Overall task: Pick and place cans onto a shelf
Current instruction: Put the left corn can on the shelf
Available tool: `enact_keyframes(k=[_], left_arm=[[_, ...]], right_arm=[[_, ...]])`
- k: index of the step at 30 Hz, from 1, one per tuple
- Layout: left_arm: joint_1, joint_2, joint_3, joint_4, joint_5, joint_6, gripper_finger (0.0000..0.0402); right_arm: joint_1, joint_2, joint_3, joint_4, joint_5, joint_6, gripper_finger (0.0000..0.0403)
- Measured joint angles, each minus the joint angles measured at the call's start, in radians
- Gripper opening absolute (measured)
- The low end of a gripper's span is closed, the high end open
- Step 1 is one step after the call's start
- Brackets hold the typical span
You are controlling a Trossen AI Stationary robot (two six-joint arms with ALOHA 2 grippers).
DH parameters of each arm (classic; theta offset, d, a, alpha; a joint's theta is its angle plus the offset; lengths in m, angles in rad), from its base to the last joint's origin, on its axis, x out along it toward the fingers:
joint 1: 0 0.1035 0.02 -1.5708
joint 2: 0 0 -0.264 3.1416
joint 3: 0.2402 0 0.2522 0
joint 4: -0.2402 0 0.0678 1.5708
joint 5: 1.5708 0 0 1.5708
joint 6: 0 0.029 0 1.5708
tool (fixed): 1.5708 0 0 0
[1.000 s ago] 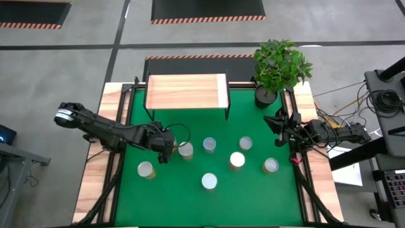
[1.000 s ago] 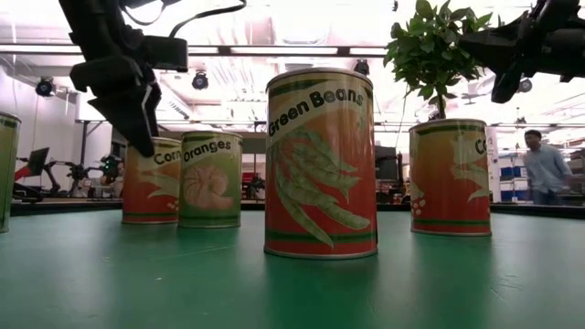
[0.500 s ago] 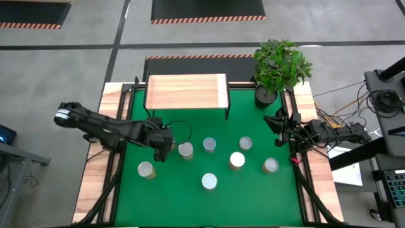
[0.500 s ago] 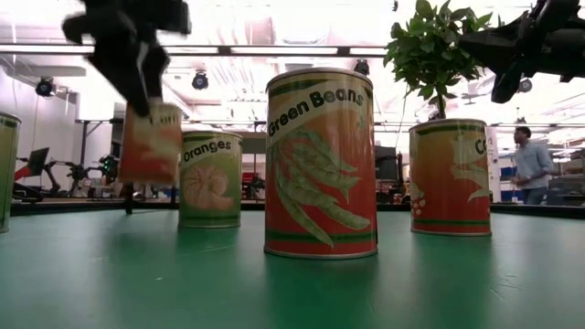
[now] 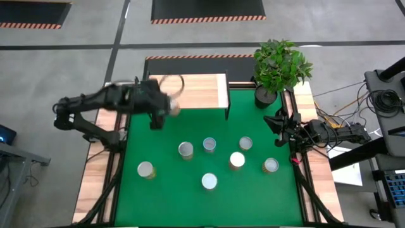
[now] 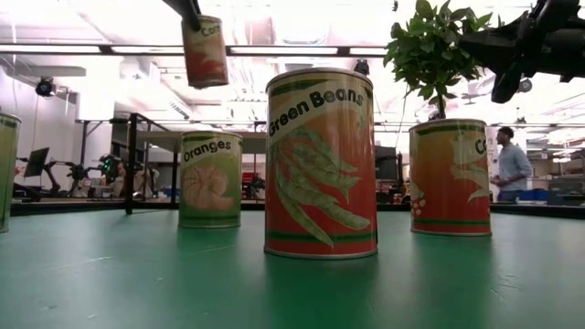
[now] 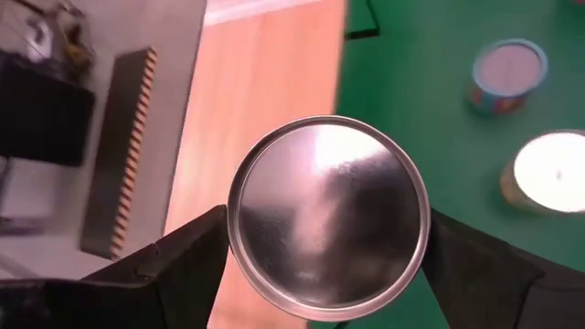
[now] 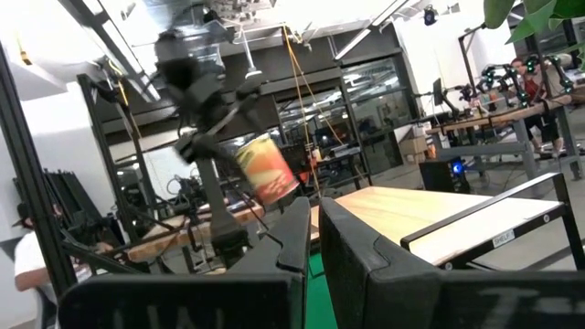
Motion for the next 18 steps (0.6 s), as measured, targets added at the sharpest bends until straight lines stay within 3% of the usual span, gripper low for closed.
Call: enact_keyframes(k=[5,8,13,18], left_arm=[[0.23,0.001,-0.009,0.013,0.175,0.134,0.0302],[0.348,0.003,-0.026,0.014,0.23,0.206,0.0302],[0.468,0.002,-0.033,0.016,0.25,0.264,0.0302],[0.52,0.009,-0.063,0.054,0.303,0.298,0.0302]], right_arm=[[0.0,0.0,0.0,0.0,0.0,0.0,0.0018],[0.0,0.0,0.0,0.0,0.0,0.0,0.0018],[0.0,0.0,0.0,0.0,0.0,0.0,0.0018],[0.0,0.0,0.0,0.0,0.0,-0.001,0.0018]])
